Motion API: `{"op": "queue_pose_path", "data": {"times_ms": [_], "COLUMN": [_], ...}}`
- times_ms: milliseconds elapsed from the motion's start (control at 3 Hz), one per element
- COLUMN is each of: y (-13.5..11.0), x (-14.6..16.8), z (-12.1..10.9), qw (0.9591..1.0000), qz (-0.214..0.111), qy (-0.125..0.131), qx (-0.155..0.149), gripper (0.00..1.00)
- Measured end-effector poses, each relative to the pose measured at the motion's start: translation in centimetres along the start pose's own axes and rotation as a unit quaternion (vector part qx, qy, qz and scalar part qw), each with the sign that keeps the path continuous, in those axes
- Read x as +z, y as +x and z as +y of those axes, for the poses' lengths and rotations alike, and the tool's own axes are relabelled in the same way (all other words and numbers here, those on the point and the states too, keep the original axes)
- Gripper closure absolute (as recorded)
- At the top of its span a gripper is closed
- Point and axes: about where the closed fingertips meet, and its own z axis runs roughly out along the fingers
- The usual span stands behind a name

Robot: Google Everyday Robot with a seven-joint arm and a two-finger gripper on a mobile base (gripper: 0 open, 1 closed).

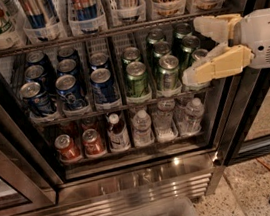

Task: Pick redbull can from top shelf of fridge

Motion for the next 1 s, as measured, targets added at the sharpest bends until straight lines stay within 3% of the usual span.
{"op": "queue_pose_path", "data": {"times_ms": [333,1000], "y": [0.1,-1.7], "x": [1.1,8.4], "z": [0.0,3.9], "qw": [0.9995,0.9929], "qz": [-0.014,-0.069], "qy": [0.024,0.093], "qx": [0.014,0.025], "gripper": [0.0,0.0]}}
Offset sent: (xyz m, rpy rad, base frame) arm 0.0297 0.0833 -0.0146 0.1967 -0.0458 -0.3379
